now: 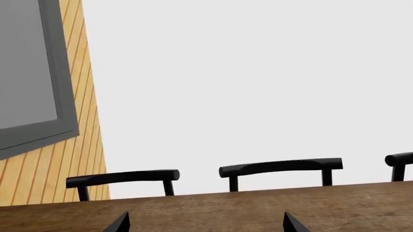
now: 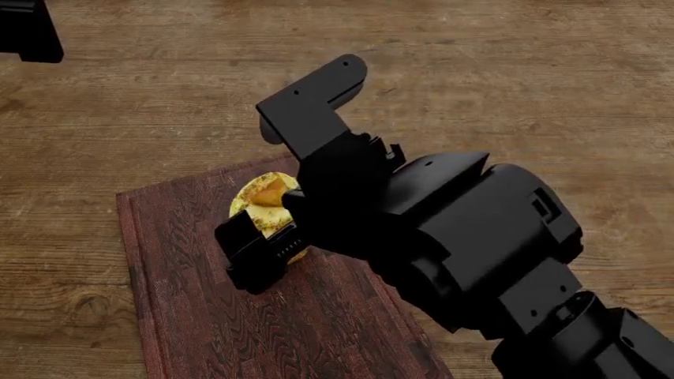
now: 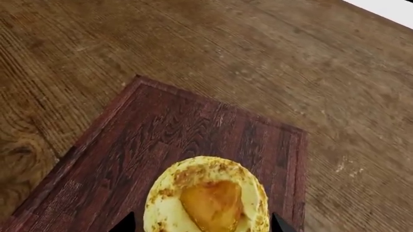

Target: Clear the non-vegetable object off the cutting board and place the vegetables onto it.

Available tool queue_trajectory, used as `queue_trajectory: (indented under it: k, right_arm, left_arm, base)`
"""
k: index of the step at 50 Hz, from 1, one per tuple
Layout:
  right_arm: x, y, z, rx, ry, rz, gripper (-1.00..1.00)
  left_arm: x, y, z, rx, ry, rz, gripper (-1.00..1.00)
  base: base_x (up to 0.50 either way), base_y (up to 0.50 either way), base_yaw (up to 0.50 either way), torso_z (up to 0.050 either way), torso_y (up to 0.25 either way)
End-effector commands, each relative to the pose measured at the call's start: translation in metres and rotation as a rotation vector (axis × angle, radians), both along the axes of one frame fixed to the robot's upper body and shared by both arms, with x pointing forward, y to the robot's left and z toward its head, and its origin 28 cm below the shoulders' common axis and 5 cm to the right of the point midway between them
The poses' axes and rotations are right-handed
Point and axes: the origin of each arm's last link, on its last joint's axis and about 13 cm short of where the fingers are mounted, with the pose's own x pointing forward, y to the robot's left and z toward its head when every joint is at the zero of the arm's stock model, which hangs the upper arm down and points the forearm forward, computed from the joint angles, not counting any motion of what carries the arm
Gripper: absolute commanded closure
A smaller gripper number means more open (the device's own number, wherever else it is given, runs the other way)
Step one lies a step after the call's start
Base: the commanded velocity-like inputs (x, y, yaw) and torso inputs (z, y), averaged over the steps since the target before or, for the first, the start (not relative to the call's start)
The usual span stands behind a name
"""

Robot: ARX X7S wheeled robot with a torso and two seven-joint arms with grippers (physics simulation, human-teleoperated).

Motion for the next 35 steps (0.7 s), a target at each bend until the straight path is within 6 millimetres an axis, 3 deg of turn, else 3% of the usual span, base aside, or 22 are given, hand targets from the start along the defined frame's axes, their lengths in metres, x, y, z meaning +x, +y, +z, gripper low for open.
queue_trajectory:
  k: [1, 25, 26, 35]
  right_arm:
    - [0.004, 0.001, -0.007, -0.003, 0.017, 0.007, -1.00]
    - [0.005, 0.005, -0.031, -0.035, 0.077, 0.028, -1.00]
    - [0.005, 0.004, -0.030, -0.039, 0.070, 0.027, 1.00]
    - [-0.001, 0.004, -0.024, -0.050, 0.060, 0.037, 1.00]
  left_arm:
    - [0.000, 0.001, 0.000, -0.002, 0.001, 0.001, -1.00]
    - [-0.001, 0.002, 0.002, -0.006, -0.004, 0.002, -1.00]
    - [-0.001, 0.002, 0.002, -0.006, -0.004, 0.002, -1.00]
    - [-0.001, 0.002, 0.001, -0.009, -0.004, 0.001, -1.00]
  base:
    - [0.00, 0.00, 0.00, 0.000, 0.000]
    - [0.00, 0.00, 0.00, 0.000, 0.000]
    - [0.00, 0.00, 0.00, 0.000, 0.000]
    - [0.00, 0.00, 0.00, -0.002, 0.000]
